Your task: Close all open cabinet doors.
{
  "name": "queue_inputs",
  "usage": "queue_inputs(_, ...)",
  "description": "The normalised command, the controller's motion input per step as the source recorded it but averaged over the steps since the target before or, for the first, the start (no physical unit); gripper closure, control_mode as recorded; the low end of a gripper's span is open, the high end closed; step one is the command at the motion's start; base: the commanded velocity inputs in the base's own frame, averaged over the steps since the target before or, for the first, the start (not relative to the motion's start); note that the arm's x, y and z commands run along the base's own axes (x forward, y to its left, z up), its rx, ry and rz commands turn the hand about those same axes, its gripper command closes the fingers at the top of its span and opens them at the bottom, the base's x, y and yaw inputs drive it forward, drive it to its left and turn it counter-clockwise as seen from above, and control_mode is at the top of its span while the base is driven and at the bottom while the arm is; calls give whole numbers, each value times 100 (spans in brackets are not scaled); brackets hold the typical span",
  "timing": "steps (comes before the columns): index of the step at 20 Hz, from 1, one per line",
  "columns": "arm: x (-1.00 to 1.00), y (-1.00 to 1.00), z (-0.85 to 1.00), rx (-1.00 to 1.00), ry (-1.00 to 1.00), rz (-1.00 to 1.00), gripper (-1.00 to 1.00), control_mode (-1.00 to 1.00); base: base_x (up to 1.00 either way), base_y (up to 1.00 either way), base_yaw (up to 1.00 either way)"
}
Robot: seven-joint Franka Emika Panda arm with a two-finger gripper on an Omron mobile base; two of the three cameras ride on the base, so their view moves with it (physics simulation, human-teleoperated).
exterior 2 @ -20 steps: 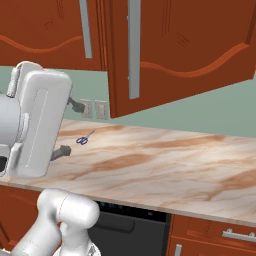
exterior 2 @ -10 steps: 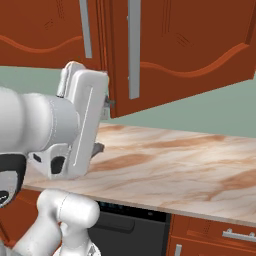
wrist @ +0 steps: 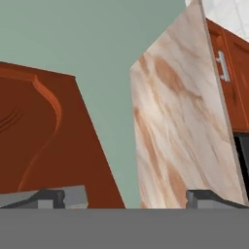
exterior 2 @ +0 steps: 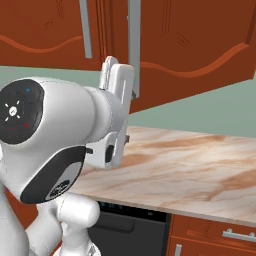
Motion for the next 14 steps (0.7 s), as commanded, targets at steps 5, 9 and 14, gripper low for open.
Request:
queue_inputs(5,17,-19,0,0,-2,10,-100,-100,0,0,0)
queue_inputs(9,11,-19,0,0,-2,8,-100,-100,0,0,0)
queue_inputs(14,18,-17,0,0,-2,4,-100,-100,0,0,0)
